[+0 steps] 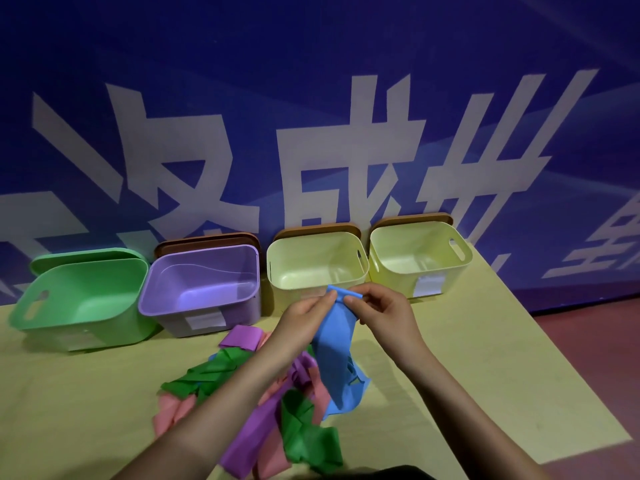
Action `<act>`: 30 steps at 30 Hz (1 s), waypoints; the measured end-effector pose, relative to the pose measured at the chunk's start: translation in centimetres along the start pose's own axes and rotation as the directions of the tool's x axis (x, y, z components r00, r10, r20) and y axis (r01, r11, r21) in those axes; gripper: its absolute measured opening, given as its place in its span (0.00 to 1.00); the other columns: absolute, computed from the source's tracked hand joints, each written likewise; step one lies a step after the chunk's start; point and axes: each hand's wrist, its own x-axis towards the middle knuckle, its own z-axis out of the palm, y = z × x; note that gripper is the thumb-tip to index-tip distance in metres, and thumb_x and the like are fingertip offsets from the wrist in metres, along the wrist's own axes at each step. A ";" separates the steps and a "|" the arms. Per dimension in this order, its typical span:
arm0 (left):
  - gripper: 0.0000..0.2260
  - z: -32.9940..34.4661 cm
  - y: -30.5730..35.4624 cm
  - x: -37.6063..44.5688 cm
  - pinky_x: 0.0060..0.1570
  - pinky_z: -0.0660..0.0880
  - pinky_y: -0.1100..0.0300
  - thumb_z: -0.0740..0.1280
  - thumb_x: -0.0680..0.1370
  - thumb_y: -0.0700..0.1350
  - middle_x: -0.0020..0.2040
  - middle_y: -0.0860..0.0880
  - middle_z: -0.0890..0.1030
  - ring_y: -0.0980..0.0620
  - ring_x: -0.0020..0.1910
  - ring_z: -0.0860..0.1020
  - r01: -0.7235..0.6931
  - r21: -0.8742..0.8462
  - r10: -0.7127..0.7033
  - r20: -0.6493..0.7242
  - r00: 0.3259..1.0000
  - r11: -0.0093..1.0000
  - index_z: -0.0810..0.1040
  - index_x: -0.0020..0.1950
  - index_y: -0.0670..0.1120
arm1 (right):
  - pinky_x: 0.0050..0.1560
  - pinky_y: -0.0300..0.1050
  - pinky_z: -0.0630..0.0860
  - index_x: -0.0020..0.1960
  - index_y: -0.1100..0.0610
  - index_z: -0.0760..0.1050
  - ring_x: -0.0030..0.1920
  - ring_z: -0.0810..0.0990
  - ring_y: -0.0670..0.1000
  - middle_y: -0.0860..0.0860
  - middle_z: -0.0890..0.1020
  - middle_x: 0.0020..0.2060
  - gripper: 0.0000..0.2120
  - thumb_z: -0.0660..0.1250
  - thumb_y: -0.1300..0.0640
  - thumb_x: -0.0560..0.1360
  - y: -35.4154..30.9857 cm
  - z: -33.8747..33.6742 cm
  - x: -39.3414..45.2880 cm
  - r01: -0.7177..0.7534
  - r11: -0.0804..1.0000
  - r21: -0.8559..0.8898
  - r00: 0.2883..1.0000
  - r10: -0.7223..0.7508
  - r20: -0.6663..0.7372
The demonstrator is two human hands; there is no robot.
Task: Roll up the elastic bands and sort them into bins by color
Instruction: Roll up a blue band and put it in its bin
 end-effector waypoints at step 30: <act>0.10 2.6 -0.7 -2.8 0.44 0.67 0.57 0.62 0.80 0.47 0.40 0.46 0.75 0.54 0.42 0.72 -0.214 0.059 0.212 0.041 0.976 0.975 0.77 0.45 0.41 | 0.40 0.44 0.70 0.41 0.54 0.80 0.33 0.73 0.46 0.45 0.76 0.29 0.06 0.67 0.60 0.77 0.6 -2.7 -3.6 0.021 0.996 -0.090 1.000 -0.020 0.005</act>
